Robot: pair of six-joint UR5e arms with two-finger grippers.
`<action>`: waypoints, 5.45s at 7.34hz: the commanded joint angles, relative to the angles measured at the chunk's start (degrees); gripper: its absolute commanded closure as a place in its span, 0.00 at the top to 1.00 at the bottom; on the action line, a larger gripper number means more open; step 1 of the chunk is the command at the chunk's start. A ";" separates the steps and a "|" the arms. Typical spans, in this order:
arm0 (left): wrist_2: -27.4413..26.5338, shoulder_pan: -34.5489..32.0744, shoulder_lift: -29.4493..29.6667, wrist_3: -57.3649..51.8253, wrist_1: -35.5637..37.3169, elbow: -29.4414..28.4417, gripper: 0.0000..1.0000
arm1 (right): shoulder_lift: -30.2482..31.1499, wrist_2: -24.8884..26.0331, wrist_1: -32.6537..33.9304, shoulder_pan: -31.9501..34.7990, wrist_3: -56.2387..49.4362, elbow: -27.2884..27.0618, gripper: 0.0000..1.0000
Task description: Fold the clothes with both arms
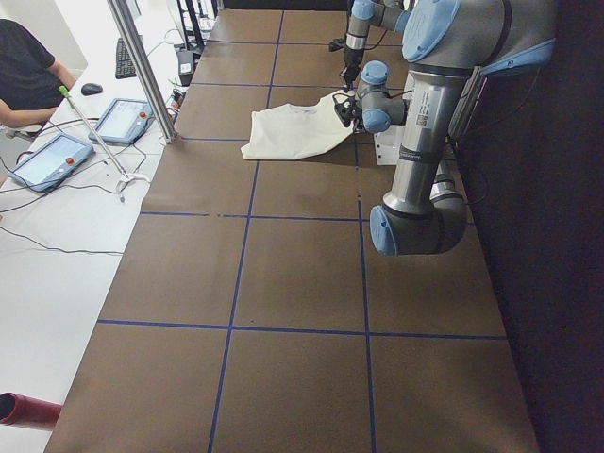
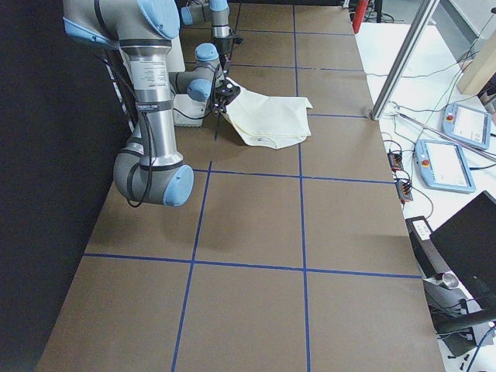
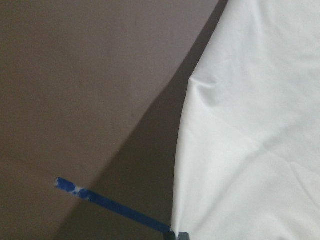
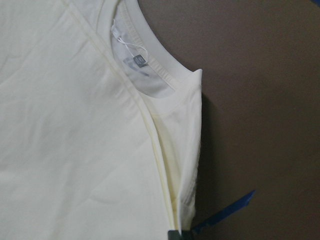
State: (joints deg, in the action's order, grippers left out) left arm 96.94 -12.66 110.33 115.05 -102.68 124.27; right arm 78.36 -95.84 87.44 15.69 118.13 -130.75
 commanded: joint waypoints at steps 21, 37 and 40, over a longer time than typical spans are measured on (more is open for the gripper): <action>9.13 -23.83 12.28 -26.37 -46.97 -48.67 0.00 | -27.64 -13.23 -8.25 25.35 -28.40 51.39 0.00; 18.83 -20.93 19.75 -21.27 -45.79 -51.06 0.00 | -27.03 -22.46 -8.87 33.44 -34.64 47.35 1.00; 15.74 -17.76 16.95 -21.53 -35.26 -46.53 0.00 | -26.77 -22.55 -8.87 33.61 -34.64 46.47 1.00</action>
State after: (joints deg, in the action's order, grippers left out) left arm 113.52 -31.55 129.01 93.63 -142.44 74.70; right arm 51.49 -118.29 78.51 49.18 83.47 -83.82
